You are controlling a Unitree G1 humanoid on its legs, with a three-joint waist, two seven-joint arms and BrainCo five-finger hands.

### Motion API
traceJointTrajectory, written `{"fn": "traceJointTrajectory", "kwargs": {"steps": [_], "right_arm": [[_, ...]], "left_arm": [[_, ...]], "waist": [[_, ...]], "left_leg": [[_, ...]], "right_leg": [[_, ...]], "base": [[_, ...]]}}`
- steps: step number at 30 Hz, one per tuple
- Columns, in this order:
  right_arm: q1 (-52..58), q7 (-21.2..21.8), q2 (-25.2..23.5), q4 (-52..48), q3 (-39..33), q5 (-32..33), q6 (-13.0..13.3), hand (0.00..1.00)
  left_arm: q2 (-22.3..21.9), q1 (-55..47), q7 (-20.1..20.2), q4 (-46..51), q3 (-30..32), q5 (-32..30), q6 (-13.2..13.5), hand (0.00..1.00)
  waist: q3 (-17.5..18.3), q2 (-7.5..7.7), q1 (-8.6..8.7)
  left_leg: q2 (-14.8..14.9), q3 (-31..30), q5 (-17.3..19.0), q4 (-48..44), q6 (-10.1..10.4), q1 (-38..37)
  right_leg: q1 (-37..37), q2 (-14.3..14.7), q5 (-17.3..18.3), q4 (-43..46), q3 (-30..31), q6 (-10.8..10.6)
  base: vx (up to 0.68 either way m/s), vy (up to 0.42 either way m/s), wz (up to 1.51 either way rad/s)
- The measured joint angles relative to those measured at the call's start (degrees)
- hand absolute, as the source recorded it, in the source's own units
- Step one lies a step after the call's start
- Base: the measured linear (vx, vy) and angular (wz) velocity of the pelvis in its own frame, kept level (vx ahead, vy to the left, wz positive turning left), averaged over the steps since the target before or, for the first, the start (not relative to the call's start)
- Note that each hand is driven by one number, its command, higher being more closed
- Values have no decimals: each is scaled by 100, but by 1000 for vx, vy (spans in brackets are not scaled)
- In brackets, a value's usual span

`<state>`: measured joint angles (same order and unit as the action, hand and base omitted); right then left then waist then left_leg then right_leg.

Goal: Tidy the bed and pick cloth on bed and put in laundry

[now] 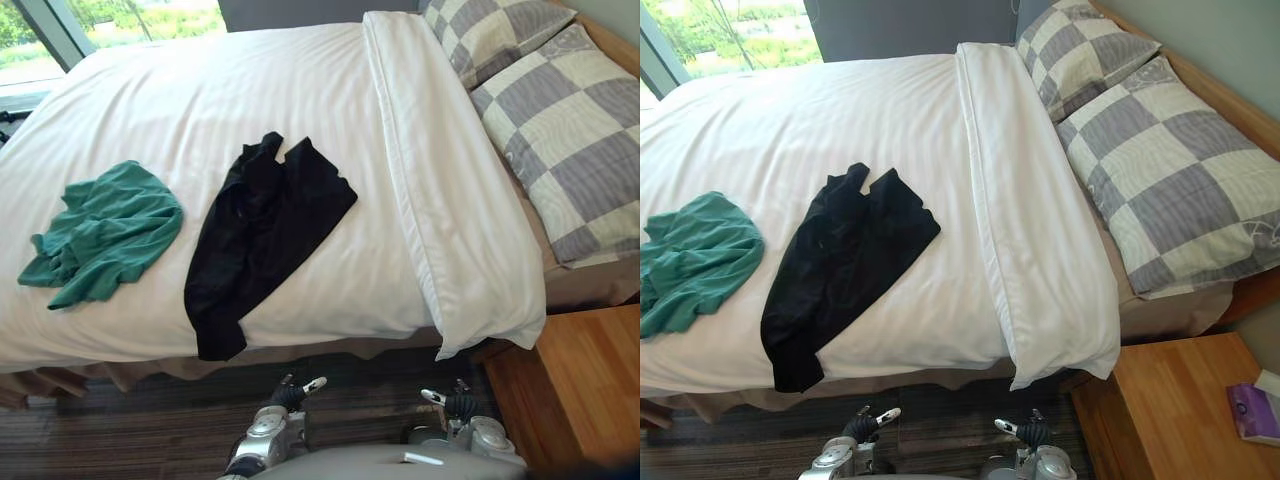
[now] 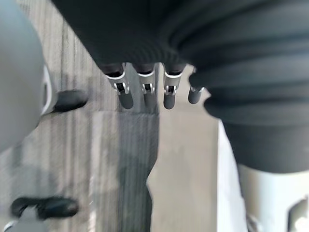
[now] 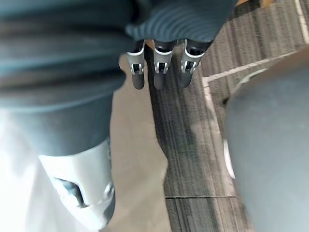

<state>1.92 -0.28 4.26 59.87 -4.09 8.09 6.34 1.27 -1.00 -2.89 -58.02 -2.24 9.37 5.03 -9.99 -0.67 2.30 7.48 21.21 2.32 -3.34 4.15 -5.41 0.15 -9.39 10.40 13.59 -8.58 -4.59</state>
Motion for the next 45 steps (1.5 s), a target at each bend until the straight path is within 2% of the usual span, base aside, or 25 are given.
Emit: {"fn": "traceJointTrajectory", "kwargs": {"steps": [3,6,7,9,11,12,13,14,15,16,17,18,19,20,21,22,23,24,25,26,28,31,37,38,45], "right_arm": [[-38,8,58,-19,-17,280,-60,0],[-28,122,133,-17,-310,352,-58,0],[2,136,129,-24,-531,381,-59,0],[84,140,264,-32,-735,384,-59,0],[204,201,437,66,-829,150,-64,0],[207,229,454,101,-875,106,-68,0],[238,280,514,196,-922,-66,-69,0],[269,368,525,226,-1059,-120,-43,0],[260,387,520,227,-1123,-173,-33,0],[195,394,324,314,-1214,-191,-38,0],[192,466,100,341,-1294,-188,-23,0],[207,482,98,358,-1276,-163,-13,0],[193,496,110,362,-1185,-152,35,0],[228,499,121,361,-1055,-150,89,0],[208,496,121,357,-854,-131,161,0],[205,503,129,340,-784,-96,184,0],[226,505,146,288,-667,-38,220,0],[218,513,145,212,-592,-39,223,0],[223,515,135,176,-503,-44,227,0],[226,531,129,190,-397,-46,274,0],[238,539,182,192,-395,-12,338,0],[260,541,208,256,-204,134,382,0],[237,626,243,202,-120,8,410,0],[440,917,-106,-158,34,-46,283,0],[441,916,-108,-163,39,-41,282,0]], "left_arm": [[138,-51,-3,18,13,-17,40,0],[327,-236,4,-11,100,-100,332,0],[339,-234,19,-18,190,-96,420,0],[360,-324,23,-11,278,31,506,0],[331,-345,45,-3,267,79,568,0],[327,-339,51,-5,252,79,569,0],[258,-334,55,-8,234,80,596,0],[128,-349,51,-7,225,84,671,0],[91,-344,51,-6,204,114,676,0],[240,-263,56,-1,209,157,659,0],[394,-239,83,-18,227,274,630,0],[426,-270,122,-31,256,294,631,0],[492,-347,247,-49,278,289,637,0],[563,-449,347,-45,294,307,637,0],[640,-498,443,-20,332,177,656,0],[657,-504,456,-21,329,66,655,0],[670,-519,463,-32,290,-83,649,0],[649,-468,465,-34,233,-237,640,0],[597,-421,462,-27,221,-379,620,0],[506,-355,450,-27,184,-452,540,0],[413,-309,419,-16,-14,-575,457,0],[416,-270,306,-29,-168,-886,358,0],[322,-309,389,-75,31,-772,271,0],[140,-550,430,-48,517,-554,-69,0],[140,-546,432,-50,551,-548,-67,0]], "waist": [[-33,-38,0],[-56,59,51],[-85,104,100],[-97,121,154],[-121,24,167],[-127,2,176],[-103,-71,210],[-61,-209,232],[-69,-266,246],[-134,-120,221],[-158,52,119],[-153,45,86],[-131,31,10],[-123,61,-35],[-108,70,-32],[-105,63,-16],[-100,54,16],[-95,47,17],[-76,70,19],[-40,126,7],[-17,9,31],[26,43,19],[120,-37,17],[573,-39,-37],[562,-19,-45]], "left_leg": [[-68,99,141,-120,-13,215],[-116,241,148,-433,9,454],[-60,144,336,-946,-63,672],[381,28,499,-1596,-67,854],[913,-427,422,-1682,-4,863],[963,-546,420,-1674,8,856],[985,-817,388,-1567,177,850],[950,-977,393,-1396,473,831],[929,-1004,425,-1348,641,825],[794,-993,558,-1520,1002,814],[639,-987,741,-1615,907,846],[652,-920,766,-1600,863,837],[670,-813,775,-1499,719,774],[657,-680,724,-1295,620,625],[607,-585,557,-867,455,402],[581,-571,477,-712,419,321],[520,-565,331,-418,358,224],[427,-573,200,-194,289,203],[300,-576,121,-74,228,219],[118,-588,107,-34,209,236],[3,-653,24,80,152,139],[7,-678,-108,172,109,-105],[45,-580,-513,893,173,-361],[146,-269,-588,934,295,-361],[148,-245,-588,936,295,-357]], "right_leg": [[-513,-216,188,589,211,-30],[-829,-435,364,962,368,45],[-875,-578,361,984,425,58],[-873,-792,381,1044,543,-35],[-1000,-984,539,1334,651,-376],[-1018,-1023,554,1372,664,-449],[-1017,-1109,527,1345,703,-682],[-897,-1155,381,1121,685,-915],[-819,-1164,231,998,672,-973],[-592,-1361,-30,722,637,-975],[-395,-1465,-881,169,588,-920],[-376,-1451,-1183,37,520,-735],[-377,-1399,-1599,-102,248,-182],[-375,-1338,-1699,12,-57,120],[-372,-977,-1297,346,-235,-225],[-374,-774,-1119,451,-257,-324],[-373,-386,-766,604,-290,-374],[-367,18,-337,613,-298,-331],[-276,303,-94,355,-286,-212],[-44,339,-4,-129,-266,30],[191,346,-2,-401,72,46],[498,363,41,-459,35,120],[467,493,48,-483,-26,164],[738,581,-370,-1119,-61,180],[690,570,-348,-1040,-57,191]], "base": [[-148,81,-12],[-114,21,-14],[-88,10,-2],[-72,47,-10],[-61,214,-11],[-14,336,-3],[63,422,8],[88,480,13],[115,556,19],[115,552,11],[96,545,3],[79,500,-16],[67,389,-22],[149,480,-18],[145,333,-8],[176,335,4],[117,186,11],[111,178,16],[66,133,15],[36,78,12],[41,48,24],[19,-46,22],[-60,-34,7],[-36,1,2],[0,1,-1]]}}
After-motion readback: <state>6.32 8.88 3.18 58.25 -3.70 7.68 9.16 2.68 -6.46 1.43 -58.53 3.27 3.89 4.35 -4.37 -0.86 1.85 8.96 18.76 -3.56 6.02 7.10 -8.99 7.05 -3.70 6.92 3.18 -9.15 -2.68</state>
